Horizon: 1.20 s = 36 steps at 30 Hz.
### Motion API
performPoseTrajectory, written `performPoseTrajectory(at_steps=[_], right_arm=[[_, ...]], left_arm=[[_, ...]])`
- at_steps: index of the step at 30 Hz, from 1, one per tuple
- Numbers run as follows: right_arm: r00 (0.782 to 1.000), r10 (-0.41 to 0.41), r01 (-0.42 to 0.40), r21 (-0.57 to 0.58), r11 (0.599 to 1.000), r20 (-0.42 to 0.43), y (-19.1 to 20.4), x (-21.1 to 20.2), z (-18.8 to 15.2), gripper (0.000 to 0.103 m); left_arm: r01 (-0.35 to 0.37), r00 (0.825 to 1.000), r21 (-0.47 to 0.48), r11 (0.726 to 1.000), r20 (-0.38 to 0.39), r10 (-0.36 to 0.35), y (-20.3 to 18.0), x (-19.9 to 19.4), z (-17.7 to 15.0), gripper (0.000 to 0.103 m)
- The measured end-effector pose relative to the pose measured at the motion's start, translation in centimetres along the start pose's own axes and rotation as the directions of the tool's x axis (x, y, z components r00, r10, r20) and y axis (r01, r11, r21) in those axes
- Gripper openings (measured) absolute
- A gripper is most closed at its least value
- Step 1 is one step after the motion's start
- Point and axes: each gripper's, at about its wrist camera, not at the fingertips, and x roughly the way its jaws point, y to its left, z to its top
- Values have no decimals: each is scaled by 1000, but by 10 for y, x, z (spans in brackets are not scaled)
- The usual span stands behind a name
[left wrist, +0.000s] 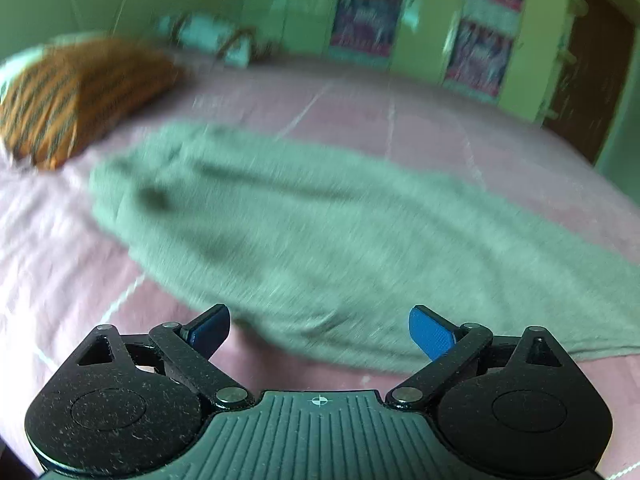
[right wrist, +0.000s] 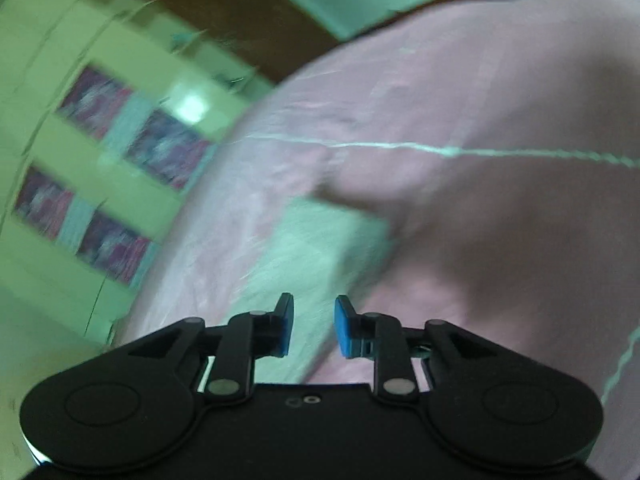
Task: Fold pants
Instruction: 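Lift both open tools away from the sweatpants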
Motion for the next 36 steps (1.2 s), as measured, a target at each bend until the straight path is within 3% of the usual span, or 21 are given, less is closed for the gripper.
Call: performPoseTrajectory(at_steps=[2, 4, 7, 9, 14, 16, 18, 21, 25, 26, 29, 32, 36], right_arm=[[994, 71, -78, -92, 993, -79, 24, 5, -15, 16], [974, 119, -156, -190, 969, -191, 51, 18, -30, 16], [948, 120, -217, -320, 922, -295, 95, 38, -57, 16], [919, 155, -274, -304, 913, -361, 114, 50, -72, 17], [886, 173, -322, -300, 898, -431, 137, 66, -99, 21], [875, 160, -325, -308, 894, -457, 140, 70, -107, 22], [861, 149, -329, -310, 892, -487, 137, 72, -118, 22], [851, 142, -334, -312, 889, -506, 139, 67, -125, 22], [838, 137, -344, -318, 883, -528, 145, 68, -133, 24], [837, 135, -343, -317, 884, -530, 146, 68, -132, 24], [836, 160, -360, -306, 881, -525, 148, 63, -128, 25], [840, 162, -360, -308, 881, -517, 146, 59, -125, 26], [845, 159, -344, -292, 892, -511, 141, 59, -126, 27]], left_arm=[[12, 1000, 21, 1000, 22, -12, -11, -2, 3, 96], [17, 1000, 59, 998, 24, -19, -22, 3, 8, 96], [6, 1000, 85, 996, 9, -6, -29, 13, 18, 96], [-15, 1000, 88, 996, -4, 16, -26, 14, 19, 94], [-58, 998, 44, 997, -32, 59, -5, 18, 14, 76], [-42, 998, 5, 999, -40, 42, 2, 24, 13, 63], [-39, 999, -44, 998, -33, 38, 10, 25, 14, 9], [-44, 999, -86, 995, 28, 47, 21, 10, 10, 9], [-53, 999, -105, 993, -4, 53, 26, 13, -5, 10], [-54, 998, -120, 991, 5, 55, 27, 9, -4, 17], [-84, 993, -182, 980, 67, 97, 40, -12, -1, 53], [-122, 978, -217, 969, 139, 154, 59, -33, 3, 56], [-78, 992, -320, 944, 73, 106, 91, -12, 24, 56]])
